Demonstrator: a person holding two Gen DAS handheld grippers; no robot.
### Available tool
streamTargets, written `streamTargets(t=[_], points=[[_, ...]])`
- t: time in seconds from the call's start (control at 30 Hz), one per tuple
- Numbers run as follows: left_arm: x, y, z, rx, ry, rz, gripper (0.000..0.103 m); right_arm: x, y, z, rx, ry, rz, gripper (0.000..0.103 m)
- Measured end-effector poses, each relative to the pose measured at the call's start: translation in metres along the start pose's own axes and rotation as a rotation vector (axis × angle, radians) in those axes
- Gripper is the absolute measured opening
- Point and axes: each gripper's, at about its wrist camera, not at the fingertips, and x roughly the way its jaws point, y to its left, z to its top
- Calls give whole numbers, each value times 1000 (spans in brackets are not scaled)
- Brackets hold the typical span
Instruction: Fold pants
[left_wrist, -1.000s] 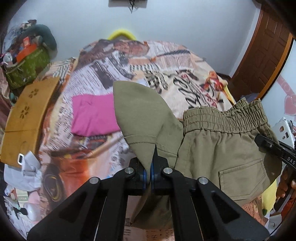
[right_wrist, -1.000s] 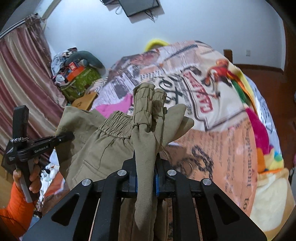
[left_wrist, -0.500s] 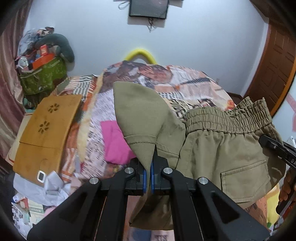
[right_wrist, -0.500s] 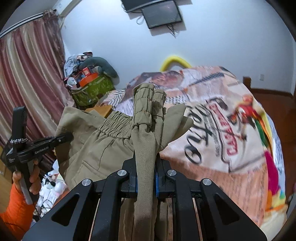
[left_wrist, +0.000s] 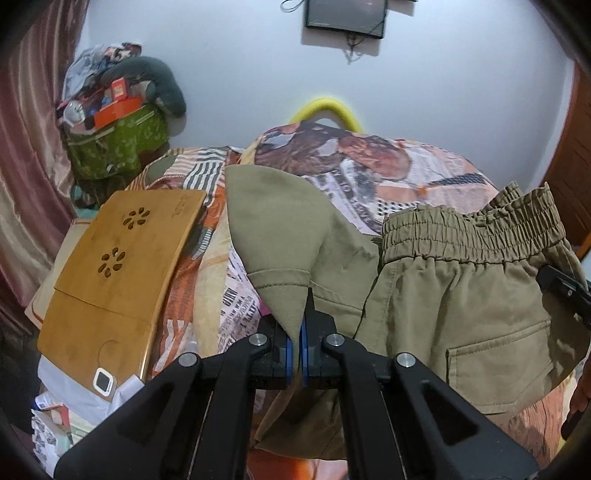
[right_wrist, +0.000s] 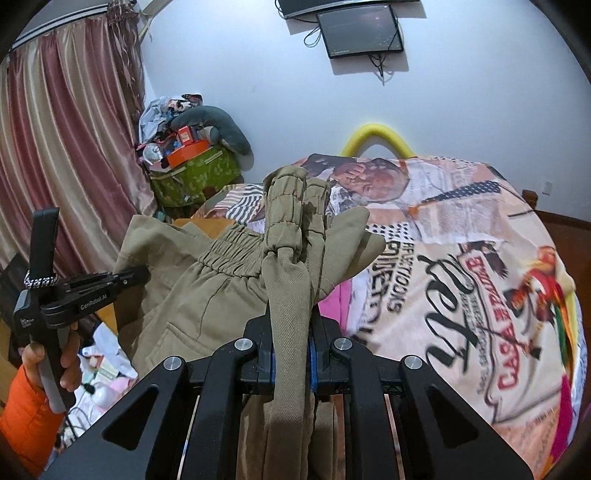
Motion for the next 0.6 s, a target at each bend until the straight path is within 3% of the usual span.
streamTargets(t=[0.4,0.6], points=[[108,14,-6,-37,96,56,3,94,-13,-4,-12,87,-58,10],[161,21,-24,-45,199,82,9,128,-25,-18,-23,168,-92,11]])
